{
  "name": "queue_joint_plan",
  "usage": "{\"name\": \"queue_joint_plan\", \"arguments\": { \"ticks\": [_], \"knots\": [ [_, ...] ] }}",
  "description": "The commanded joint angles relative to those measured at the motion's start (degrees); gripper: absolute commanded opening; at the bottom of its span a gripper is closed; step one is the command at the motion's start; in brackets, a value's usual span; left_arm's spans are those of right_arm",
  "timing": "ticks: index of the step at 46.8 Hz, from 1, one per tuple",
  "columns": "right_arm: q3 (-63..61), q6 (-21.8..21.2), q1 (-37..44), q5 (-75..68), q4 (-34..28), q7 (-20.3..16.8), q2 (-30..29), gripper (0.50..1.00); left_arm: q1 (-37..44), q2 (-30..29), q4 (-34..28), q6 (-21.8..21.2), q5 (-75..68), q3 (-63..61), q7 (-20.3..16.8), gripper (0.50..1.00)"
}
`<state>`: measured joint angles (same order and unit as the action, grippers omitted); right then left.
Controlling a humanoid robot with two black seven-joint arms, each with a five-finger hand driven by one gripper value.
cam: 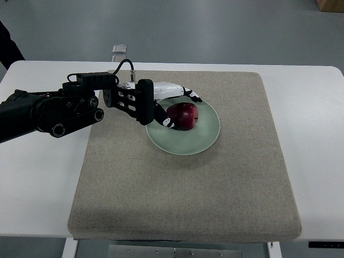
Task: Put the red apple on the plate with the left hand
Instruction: 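Open the left hand fingers to release the apple on the plate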
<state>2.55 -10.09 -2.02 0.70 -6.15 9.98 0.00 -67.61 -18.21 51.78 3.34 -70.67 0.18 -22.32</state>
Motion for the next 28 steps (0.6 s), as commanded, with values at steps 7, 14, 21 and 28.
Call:
{"name": "queue_joint_plan", "arguments": {
  "ticks": [7,14,21,28],
  "knots": [
    [0.00,-0.01,0.00,0.00,0.00,-0.05,0.00,0.964,0.11,-0.07,0.08,0.00,0.01,0.00,0.00,0.994],
    [0.00,-0.01,0.00,0.00,0.00,0.04,0.00,0.964,0.02,-0.42,-0.36,0.00,0.18,0.35,0.00,0.994],
    [0.00,-0.01,0.00,0.00,0.00,0.04,0.00,0.964,0.11,-0.86,-3.87,-0.17,0.27,0.70,0.00,0.994],
    [0.00,-0.02,0.00,0.00,0.00,-0.05,0.00,0.964,0.02,-0.95,-7.74,-0.70,0.36,0.88,0.00,0.994]
  ]
}}
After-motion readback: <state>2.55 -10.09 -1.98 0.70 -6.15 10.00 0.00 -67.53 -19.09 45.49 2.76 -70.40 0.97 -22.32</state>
